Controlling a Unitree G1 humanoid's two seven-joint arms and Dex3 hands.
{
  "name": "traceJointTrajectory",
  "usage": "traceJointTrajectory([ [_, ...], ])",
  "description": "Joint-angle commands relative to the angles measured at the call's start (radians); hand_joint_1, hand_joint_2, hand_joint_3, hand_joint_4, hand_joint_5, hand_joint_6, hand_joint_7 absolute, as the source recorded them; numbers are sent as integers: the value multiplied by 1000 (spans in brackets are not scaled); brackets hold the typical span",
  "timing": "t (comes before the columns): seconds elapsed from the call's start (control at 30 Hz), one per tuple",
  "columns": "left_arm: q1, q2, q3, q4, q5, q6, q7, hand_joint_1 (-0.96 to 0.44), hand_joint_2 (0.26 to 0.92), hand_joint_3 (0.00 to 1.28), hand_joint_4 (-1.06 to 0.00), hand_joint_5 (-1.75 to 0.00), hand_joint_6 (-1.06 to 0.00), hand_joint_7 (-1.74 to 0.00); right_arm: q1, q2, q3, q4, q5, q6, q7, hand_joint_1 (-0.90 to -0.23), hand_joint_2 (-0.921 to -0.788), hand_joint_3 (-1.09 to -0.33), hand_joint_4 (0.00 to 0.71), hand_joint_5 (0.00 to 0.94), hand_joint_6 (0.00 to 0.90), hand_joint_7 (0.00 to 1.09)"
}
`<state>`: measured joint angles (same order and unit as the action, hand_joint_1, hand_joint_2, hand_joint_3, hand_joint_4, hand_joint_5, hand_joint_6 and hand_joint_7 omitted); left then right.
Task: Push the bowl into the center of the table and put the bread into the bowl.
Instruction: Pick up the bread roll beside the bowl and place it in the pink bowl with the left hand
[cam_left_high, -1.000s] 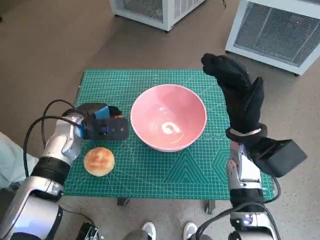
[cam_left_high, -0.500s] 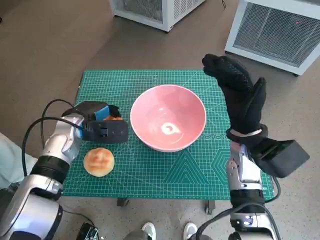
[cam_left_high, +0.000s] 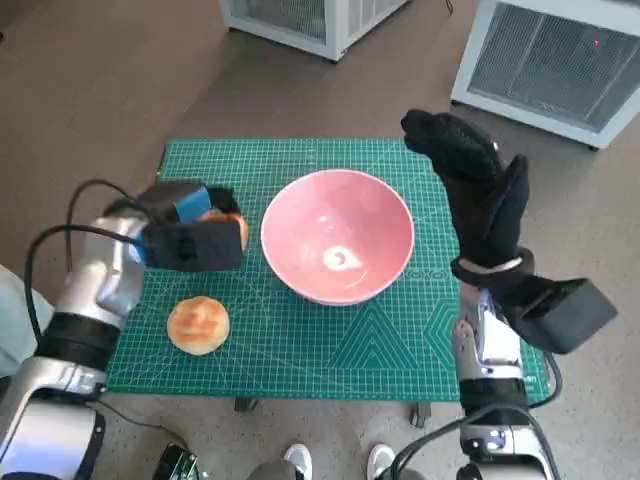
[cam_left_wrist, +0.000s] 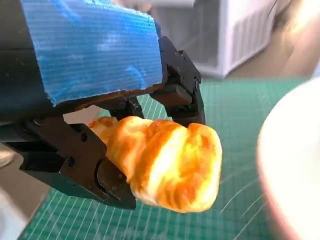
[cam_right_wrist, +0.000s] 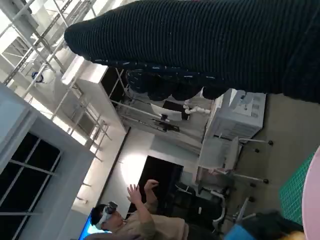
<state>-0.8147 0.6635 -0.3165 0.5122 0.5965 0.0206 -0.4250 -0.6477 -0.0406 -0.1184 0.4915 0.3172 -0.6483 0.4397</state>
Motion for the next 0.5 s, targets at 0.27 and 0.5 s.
traceJointTrajectory([
  [0.27,10,59,154,-315,-79,63,-57,3,909,3,-821,-989,-680,-1139,14,2,-8,13,16,11,17,-738,-921,-725,267,7,104,469],
  [0.5,3,39,205,-467,-101,84,-46,2,894,0,-867,-965,-711,-1082,12,3,-11,21,21,6,22,-737,-921,-724,268,6,103,467],
])
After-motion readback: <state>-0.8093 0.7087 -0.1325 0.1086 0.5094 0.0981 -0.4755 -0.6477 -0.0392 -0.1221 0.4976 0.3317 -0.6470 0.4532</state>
